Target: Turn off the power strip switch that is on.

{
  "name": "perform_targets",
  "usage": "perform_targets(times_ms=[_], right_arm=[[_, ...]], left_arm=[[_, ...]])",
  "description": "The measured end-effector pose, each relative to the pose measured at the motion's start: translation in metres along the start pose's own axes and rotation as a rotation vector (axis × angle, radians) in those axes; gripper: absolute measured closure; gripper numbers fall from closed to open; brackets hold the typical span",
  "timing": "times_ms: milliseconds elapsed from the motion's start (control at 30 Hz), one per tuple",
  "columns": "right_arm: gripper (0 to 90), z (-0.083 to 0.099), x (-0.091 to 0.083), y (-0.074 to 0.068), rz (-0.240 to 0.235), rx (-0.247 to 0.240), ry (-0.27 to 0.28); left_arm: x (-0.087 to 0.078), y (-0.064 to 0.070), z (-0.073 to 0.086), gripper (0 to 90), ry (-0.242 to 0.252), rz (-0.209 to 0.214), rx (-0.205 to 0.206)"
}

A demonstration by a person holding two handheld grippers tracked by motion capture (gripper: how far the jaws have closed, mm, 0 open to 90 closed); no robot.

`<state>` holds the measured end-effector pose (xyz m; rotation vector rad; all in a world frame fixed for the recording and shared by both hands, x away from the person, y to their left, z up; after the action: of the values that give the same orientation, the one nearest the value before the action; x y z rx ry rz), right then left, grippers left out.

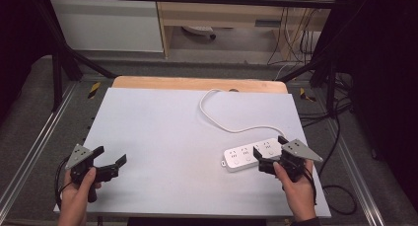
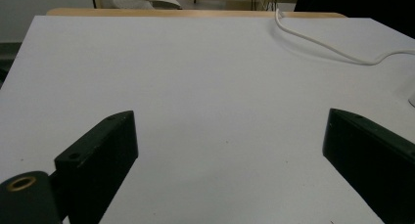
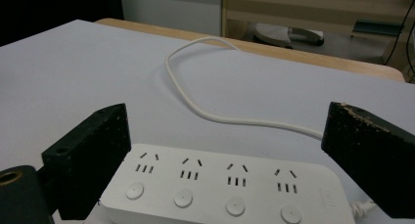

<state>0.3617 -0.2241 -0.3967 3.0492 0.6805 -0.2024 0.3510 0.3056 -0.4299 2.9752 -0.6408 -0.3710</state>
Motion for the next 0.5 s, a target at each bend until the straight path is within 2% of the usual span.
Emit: perform_targets(times_ms=[300,500], right_arm=[[6.4,-0.003,-0.019,0.015,0.029,-0.004,0.049],[6.4,0.000,-0.030,0.027,0.057,-0.014,0.055]], left_arm=[[0.000,0.000,0.000,5.9,0.003,0.001,-0.002],[-0.001,0.000,0.000,5.9,0.002,0.001,-0.002]])
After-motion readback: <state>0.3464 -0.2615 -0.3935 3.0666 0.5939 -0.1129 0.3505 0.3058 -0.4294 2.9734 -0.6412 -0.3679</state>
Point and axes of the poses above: each handheld gripper's, and its own axes: x roughly forward along the jaws, z roughly out of its underside, y roughly to its right, the point moved 3 cm from there along x, roughly forward along the jaws, and after that the axes turned 11 degrees about y, right-handed, at the moved point
